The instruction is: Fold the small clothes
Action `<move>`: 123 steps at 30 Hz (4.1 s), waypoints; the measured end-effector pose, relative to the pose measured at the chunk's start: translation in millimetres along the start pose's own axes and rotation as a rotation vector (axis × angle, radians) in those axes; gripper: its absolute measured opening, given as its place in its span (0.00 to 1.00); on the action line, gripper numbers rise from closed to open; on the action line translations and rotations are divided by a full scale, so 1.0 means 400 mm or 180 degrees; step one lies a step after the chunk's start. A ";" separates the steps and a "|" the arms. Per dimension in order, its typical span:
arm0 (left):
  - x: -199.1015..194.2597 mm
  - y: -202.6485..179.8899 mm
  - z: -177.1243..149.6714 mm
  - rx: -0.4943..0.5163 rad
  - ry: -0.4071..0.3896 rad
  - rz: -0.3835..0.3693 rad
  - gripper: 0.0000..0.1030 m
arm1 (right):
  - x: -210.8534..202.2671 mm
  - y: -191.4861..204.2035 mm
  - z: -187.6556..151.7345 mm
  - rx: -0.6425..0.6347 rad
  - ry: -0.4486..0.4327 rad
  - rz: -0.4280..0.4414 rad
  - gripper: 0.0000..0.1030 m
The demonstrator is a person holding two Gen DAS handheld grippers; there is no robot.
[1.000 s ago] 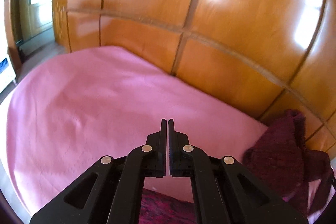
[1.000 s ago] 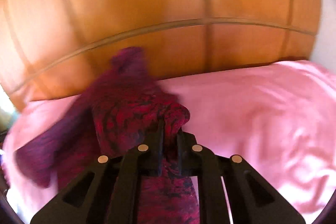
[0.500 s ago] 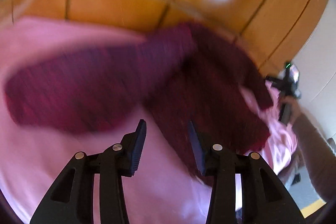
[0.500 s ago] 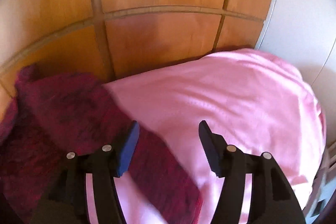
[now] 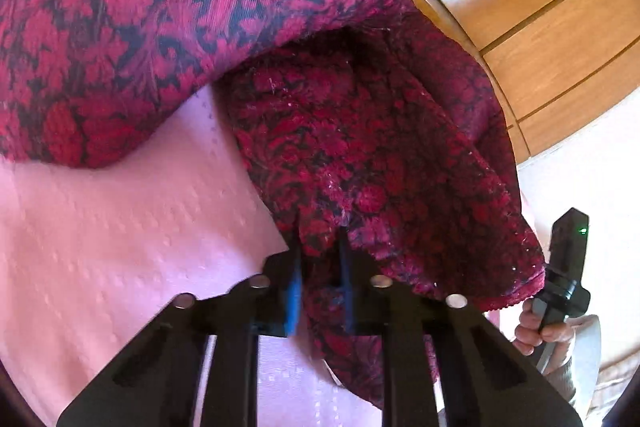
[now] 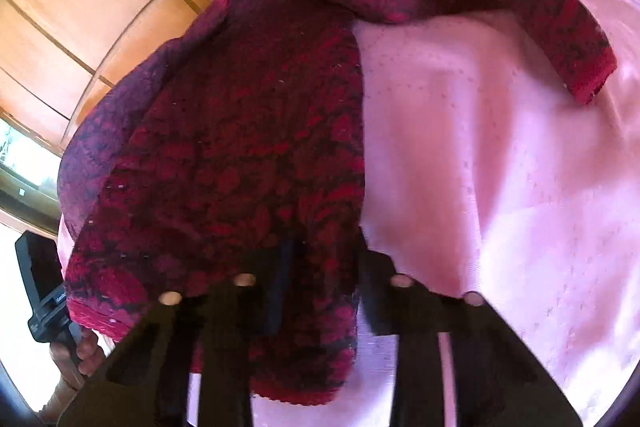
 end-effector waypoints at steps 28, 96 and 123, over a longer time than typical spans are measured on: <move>-0.404 0.127 -0.101 0.0172 -0.0624 0.0966 0.34 | -0.220 0.100 -0.240 -0.0917 -0.0188 -0.0699 0.60; -0.244 0.164 0.001 0.0025 0.0018 -0.0002 0.55 | -0.064 0.118 -0.201 -0.0457 -0.0198 -0.0797 0.71; -0.206 -0.079 0.029 0.0756 -0.0453 0.0537 0.46 | -0.183 -0.121 0.014 0.1124 -0.1082 0.0166 0.55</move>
Point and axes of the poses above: each gripper's, at about its wrist camera, not at the fingertips, and x roughly the way its jaws point, y to its left, z to its top, the point moved 2 cm from there along x, roughly the way its jaws point, and after that the axes turned 6 degrees about -y, right-handed, at the moved point
